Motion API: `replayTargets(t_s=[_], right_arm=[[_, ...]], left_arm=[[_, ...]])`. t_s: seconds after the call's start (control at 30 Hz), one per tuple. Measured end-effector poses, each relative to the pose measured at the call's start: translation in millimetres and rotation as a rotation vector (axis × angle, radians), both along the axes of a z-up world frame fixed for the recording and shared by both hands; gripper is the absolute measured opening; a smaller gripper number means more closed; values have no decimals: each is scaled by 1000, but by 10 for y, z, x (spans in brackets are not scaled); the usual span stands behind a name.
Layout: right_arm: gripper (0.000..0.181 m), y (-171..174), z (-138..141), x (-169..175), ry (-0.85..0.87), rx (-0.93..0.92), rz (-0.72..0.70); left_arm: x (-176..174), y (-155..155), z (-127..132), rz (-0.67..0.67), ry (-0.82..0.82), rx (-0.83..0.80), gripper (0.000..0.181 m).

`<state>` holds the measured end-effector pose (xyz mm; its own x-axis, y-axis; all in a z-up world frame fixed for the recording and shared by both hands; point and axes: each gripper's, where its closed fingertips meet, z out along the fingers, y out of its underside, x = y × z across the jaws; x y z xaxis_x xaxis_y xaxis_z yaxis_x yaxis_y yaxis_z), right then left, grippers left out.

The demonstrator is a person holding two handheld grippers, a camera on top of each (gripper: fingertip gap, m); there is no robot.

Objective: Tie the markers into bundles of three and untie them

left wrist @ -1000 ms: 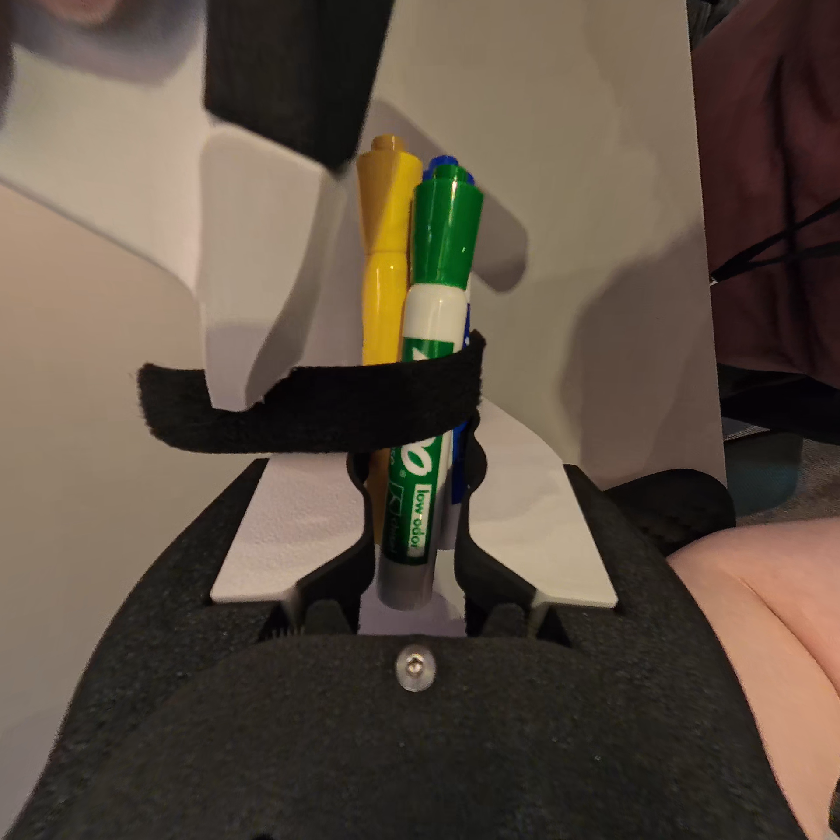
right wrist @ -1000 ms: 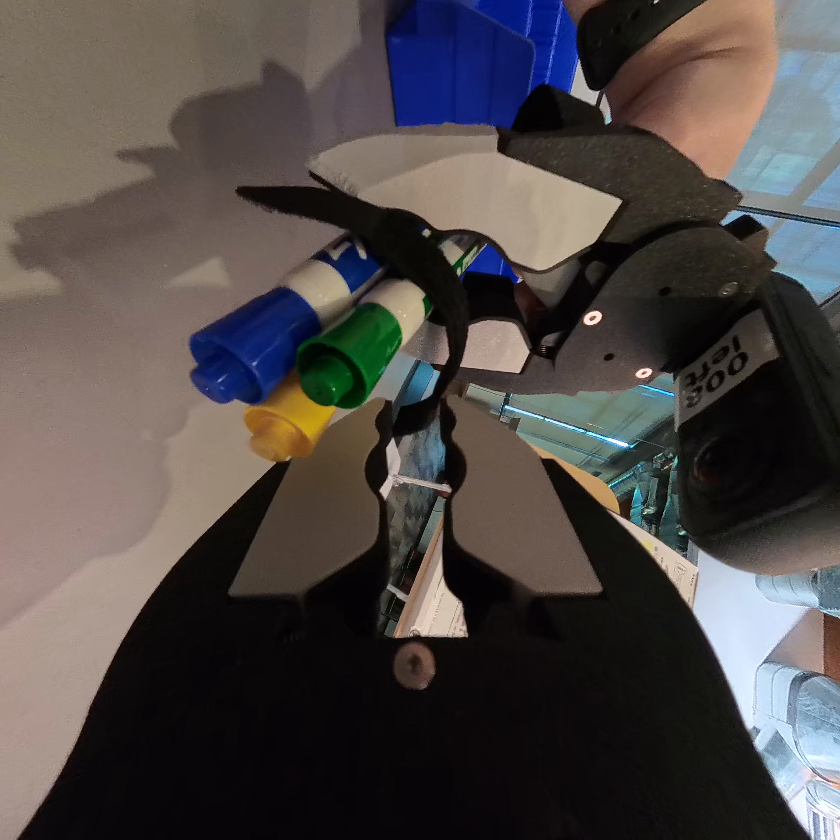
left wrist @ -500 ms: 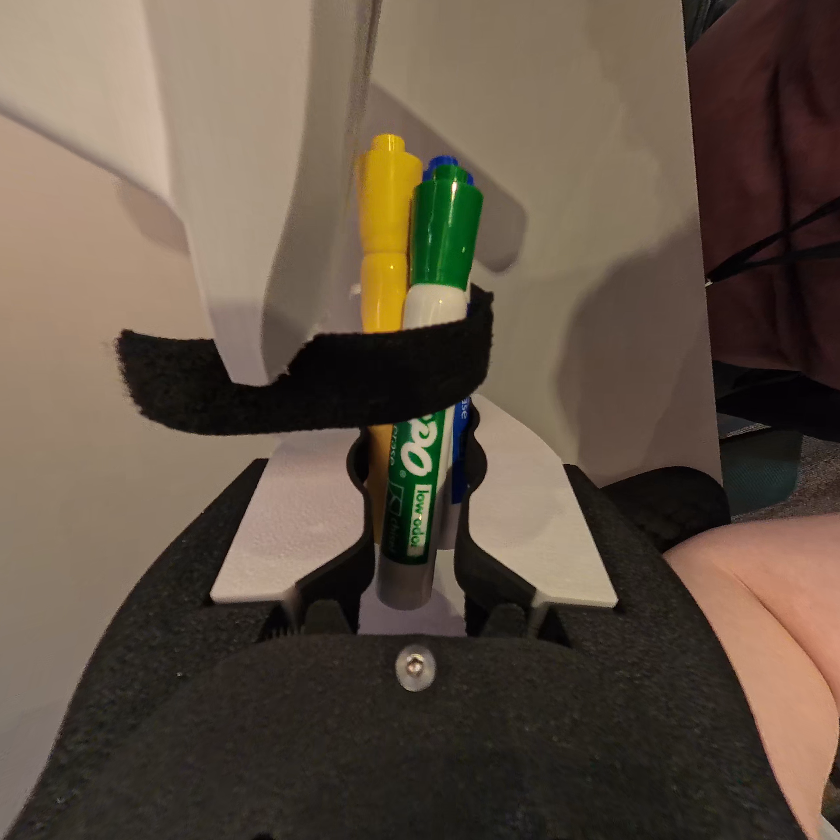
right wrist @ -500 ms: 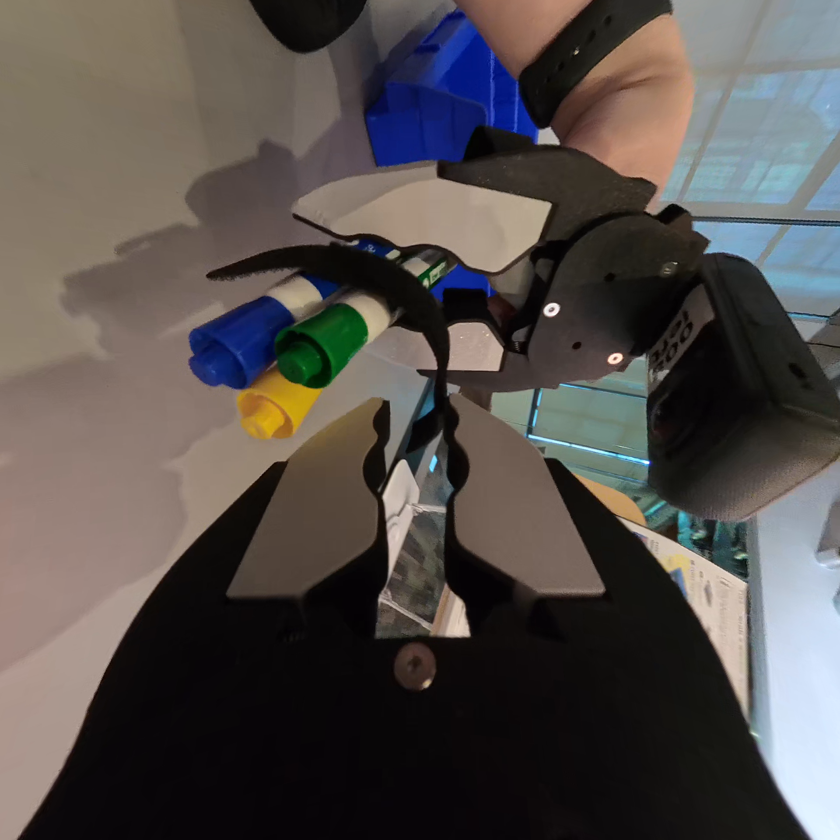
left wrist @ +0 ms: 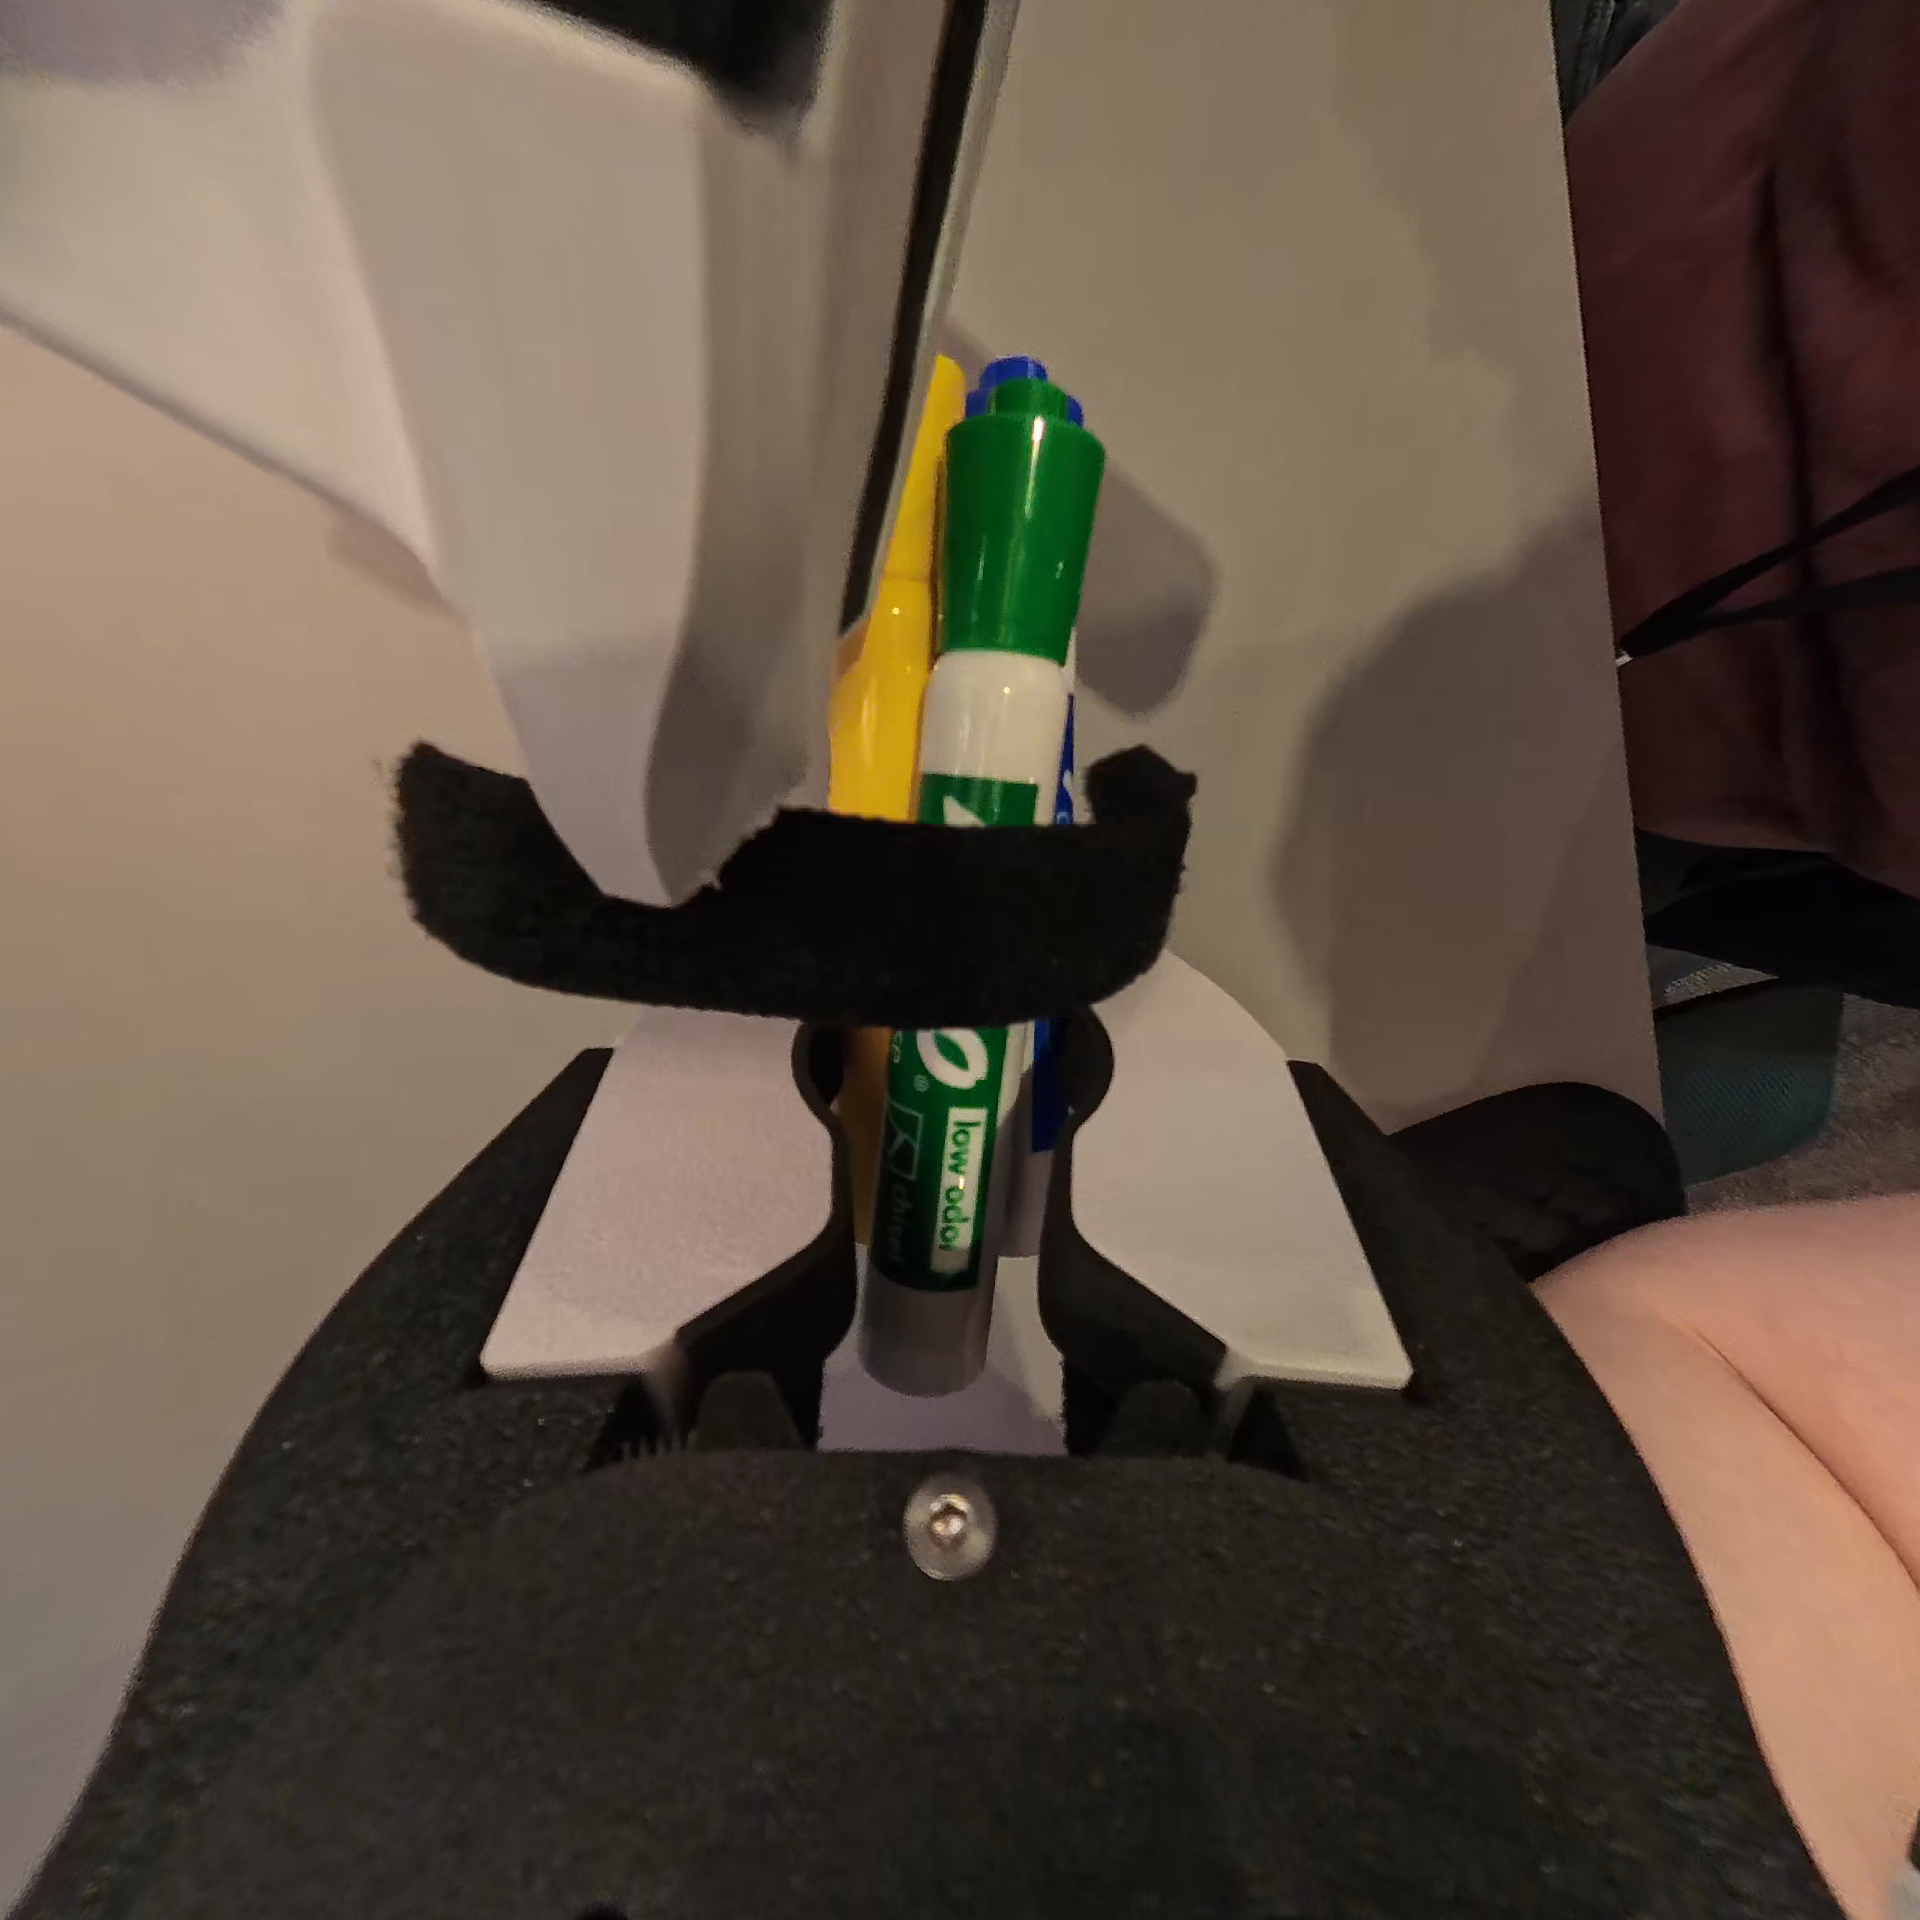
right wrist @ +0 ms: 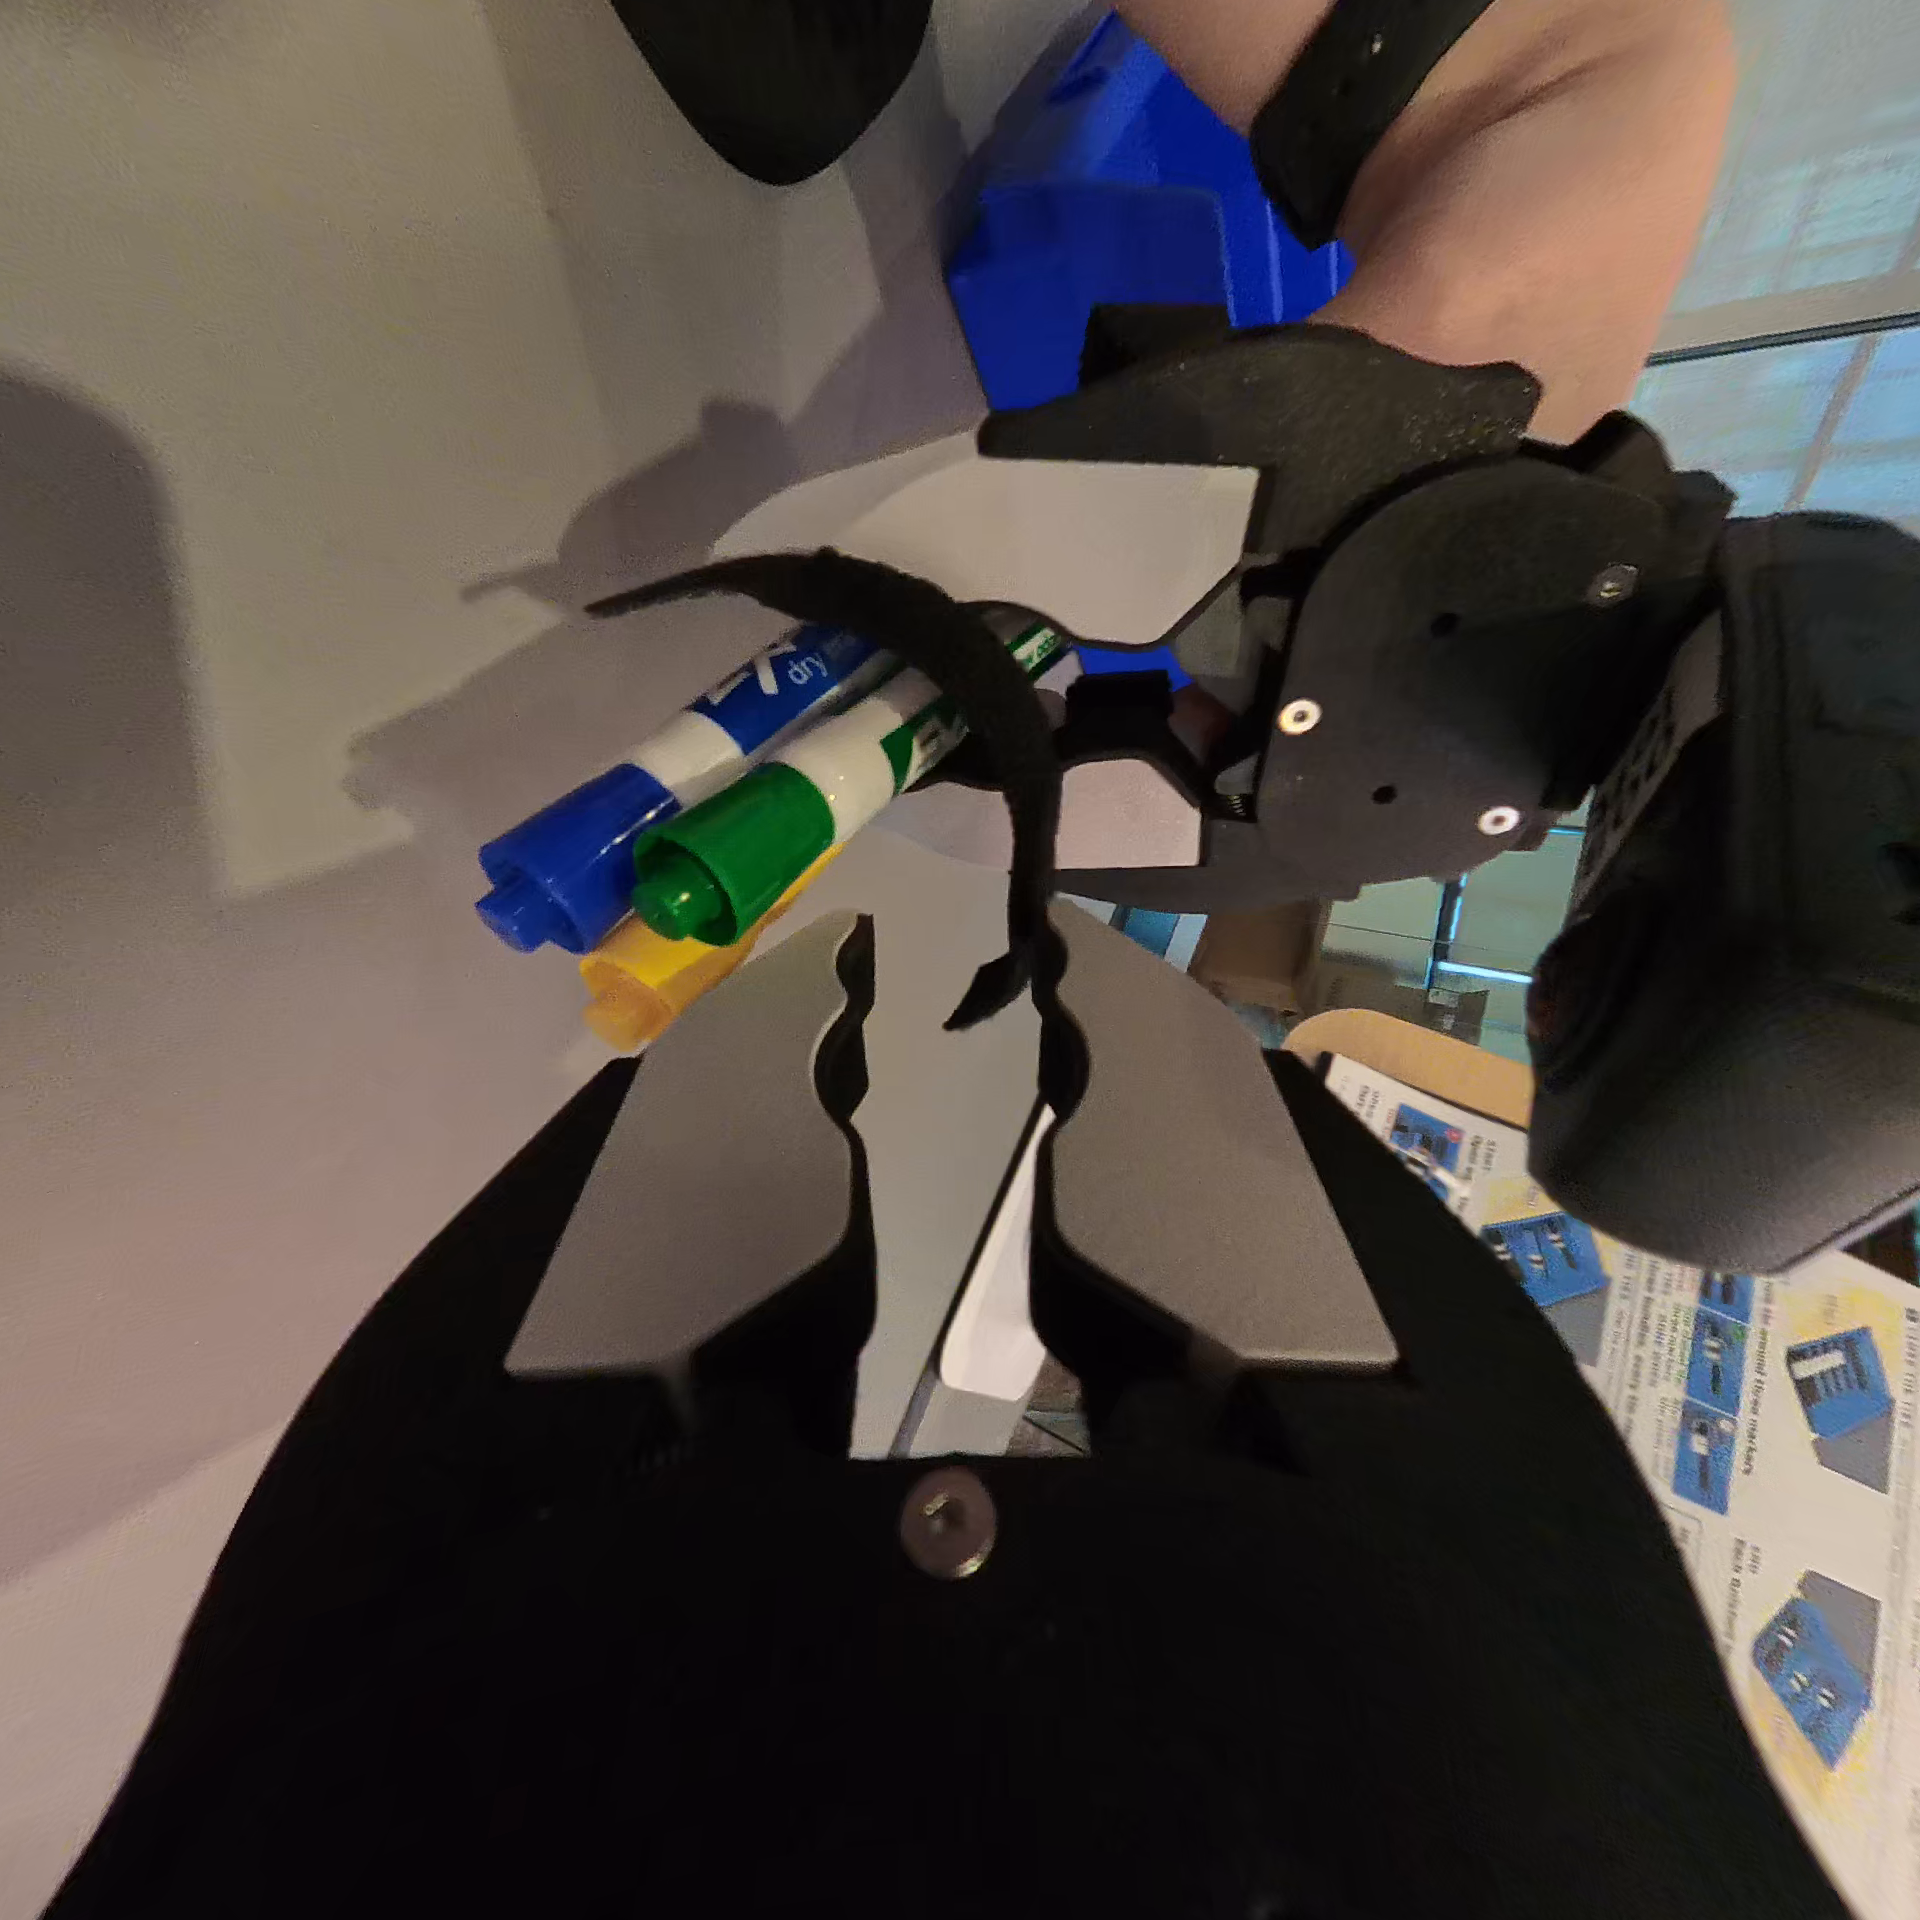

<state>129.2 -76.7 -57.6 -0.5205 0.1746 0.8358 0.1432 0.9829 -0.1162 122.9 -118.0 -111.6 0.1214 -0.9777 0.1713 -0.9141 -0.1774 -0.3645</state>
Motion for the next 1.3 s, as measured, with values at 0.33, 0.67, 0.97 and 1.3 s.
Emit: replayTargets(t_s=[0.33, 0.67, 0.97, 1.3], right_arm=[[28, 75, -102, 167, -129, -72, -68], [31, 48, -106, 283, -190, -174, -95], [36, -44, -51, 333, -210, -335, -77], [37, -113, 42, 299, -178, -450, -52]], left_arm=[[120, 98, -110, -22, 12, 46, 38], [212, 126, -154, -32, -17, 38, 38], [222, 118, -154, -36, -6, 48, 38], [175, 180, -107, -10, 1, 88, 38]])
